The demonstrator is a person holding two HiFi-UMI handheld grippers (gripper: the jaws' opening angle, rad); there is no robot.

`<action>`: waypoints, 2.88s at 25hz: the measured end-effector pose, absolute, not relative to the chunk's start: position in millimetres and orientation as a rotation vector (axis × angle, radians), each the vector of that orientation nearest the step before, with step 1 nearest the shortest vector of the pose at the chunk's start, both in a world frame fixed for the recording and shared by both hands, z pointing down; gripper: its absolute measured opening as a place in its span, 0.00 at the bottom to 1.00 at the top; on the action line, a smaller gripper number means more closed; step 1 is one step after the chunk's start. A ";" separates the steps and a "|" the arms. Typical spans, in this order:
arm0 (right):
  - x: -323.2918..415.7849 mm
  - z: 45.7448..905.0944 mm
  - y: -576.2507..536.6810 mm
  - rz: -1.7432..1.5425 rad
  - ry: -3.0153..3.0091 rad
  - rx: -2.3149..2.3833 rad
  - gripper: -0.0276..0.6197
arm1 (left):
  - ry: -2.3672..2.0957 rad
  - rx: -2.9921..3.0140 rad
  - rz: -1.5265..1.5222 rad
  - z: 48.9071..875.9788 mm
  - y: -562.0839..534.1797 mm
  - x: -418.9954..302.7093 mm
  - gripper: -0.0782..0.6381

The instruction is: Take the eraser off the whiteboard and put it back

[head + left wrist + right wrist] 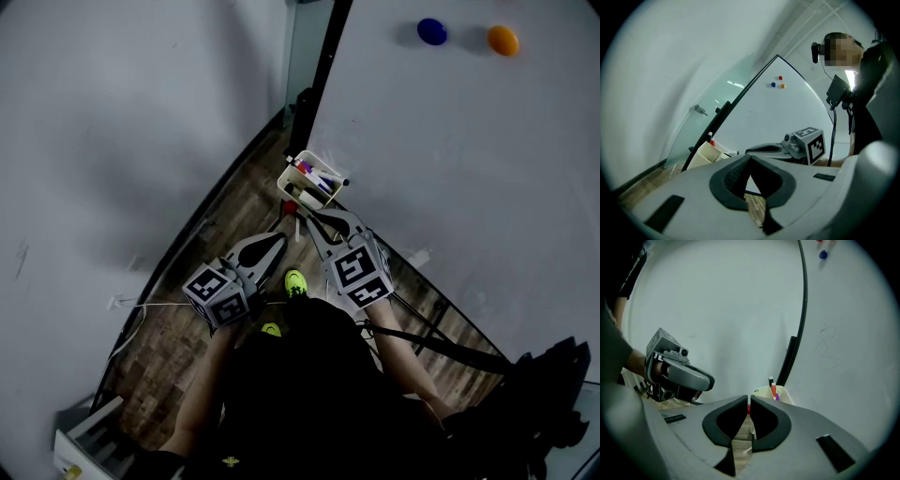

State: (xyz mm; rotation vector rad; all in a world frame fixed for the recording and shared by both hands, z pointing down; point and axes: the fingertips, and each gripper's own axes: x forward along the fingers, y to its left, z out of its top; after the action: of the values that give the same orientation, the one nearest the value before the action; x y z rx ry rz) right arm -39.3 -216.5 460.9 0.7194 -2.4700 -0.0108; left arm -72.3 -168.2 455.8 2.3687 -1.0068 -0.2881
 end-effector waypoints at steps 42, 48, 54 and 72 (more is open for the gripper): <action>-18.6 431.1 6.5 0.044 -2.532 0.862 0.05 | -0.930 2.483 -0.280 427.5 33.8 -59.9 0.14; 1.1 431.0 29.2 0.079 -2.574 0.843 0.05 | -0.955 2.471 -0.264 426.3 54.4 -40.3 0.14; 26.6 430.0 56.8 0.144 -2.631 0.825 0.05 | -0.988 2.458 -0.249 423.1 83.1 -18.1 0.14; 71.8 448.7 144.2 0.239 -2.696 0.690 0.05 | -1.086 2.411 -0.233 433.2 165.4 35.9 0.14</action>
State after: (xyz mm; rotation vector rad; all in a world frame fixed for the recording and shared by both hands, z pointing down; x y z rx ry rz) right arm 71.8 144.2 448.7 0.6899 -2.6957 0.2385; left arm 35.9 165.4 433.2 2.4110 -1.0860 -0.2328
